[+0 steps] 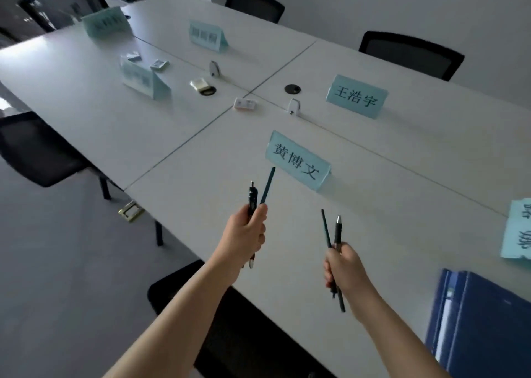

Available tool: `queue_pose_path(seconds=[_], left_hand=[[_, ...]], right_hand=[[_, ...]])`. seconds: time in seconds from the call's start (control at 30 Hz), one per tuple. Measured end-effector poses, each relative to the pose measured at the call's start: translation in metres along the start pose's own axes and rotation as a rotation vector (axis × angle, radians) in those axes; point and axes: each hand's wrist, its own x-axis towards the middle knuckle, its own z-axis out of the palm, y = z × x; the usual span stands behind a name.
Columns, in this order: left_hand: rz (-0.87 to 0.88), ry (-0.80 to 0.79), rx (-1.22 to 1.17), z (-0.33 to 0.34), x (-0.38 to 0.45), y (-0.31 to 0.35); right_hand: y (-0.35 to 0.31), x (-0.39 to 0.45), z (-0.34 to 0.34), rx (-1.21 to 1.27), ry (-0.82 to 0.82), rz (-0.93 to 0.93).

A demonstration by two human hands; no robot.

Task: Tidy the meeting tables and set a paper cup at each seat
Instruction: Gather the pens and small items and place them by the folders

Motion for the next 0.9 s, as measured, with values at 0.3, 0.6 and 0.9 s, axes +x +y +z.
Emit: queue_pose_path(seconds=[0.3, 0.6, 0.9], left_hand=[[-0.002, 0.305, -0.136, -0.183, -0.145, -0.062], [0.01, 0.393, -0.133, -0.26, -0.121, -0.058], [-0.027, 0.421, -0.151, -0.32, -0.02, -0.014]], right_hand=[[-0.026, -0.118, 0.161, 0.182, -0.226, 0.001], [-0.056, -0.113, 0.258, 0.249, -0.362, 0.063], [-0.118, -0.024, 0.335, 0.237, -0.242, 0.11]])
